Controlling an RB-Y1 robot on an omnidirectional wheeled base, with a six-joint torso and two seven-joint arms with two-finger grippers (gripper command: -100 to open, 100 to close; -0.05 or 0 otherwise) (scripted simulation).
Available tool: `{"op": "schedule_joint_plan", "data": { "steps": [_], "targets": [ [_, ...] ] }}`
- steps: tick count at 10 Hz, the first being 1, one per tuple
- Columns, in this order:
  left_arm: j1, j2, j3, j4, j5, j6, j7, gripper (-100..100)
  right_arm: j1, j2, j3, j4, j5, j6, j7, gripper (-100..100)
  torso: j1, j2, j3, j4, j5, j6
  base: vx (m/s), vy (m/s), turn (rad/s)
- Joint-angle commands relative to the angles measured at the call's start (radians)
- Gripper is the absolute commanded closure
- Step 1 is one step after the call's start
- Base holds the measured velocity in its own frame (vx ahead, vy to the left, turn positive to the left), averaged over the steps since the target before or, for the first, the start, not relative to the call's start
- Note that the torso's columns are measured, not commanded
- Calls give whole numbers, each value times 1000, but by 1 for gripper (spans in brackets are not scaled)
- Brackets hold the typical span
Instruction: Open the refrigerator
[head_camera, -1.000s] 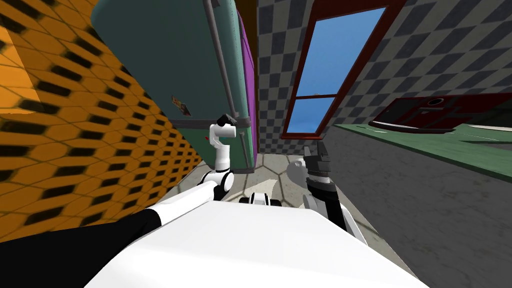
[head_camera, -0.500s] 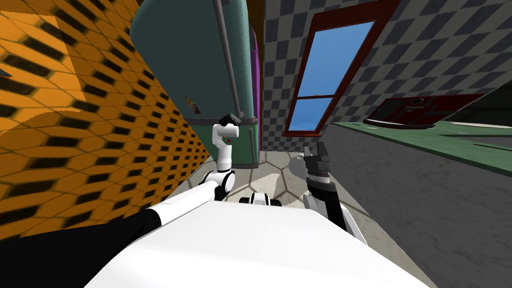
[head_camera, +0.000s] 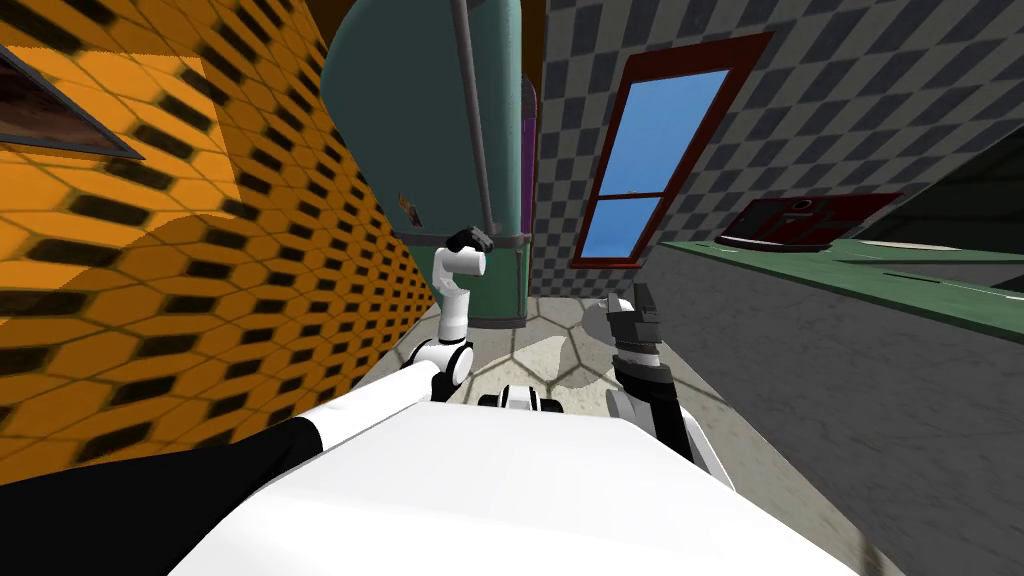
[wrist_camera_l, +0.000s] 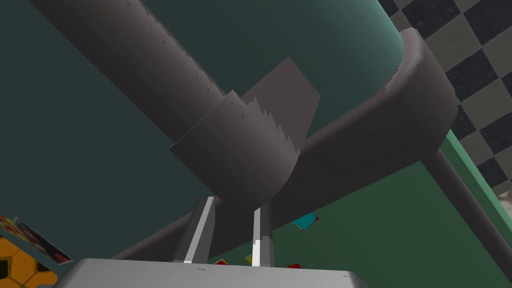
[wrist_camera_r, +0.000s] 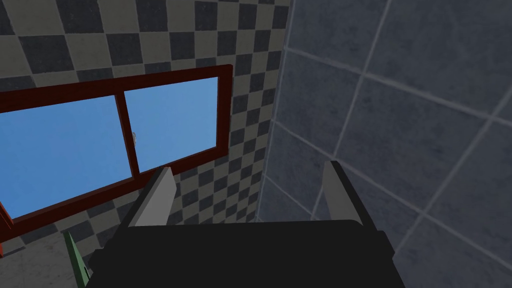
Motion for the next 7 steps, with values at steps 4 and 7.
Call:
{"op": "schedule_joint_plan", "data": {
  "steps": [4, 7],
  "targets": [
    [-1, -4, -34, -17, 78, 17, -24, 100, 0, 0, 0, 0, 0, 0, 0, 0, -1, -3, -2, -3, -1, 5, -129, 199, -27],
    [-6, -12, -64, -23, 127, 14, -35, 100, 0, 0, 0, 0, 0, 0, 0, 0, 4, 0, 1, -1, 1, 0, -182, 315, -60]
  ]
}}
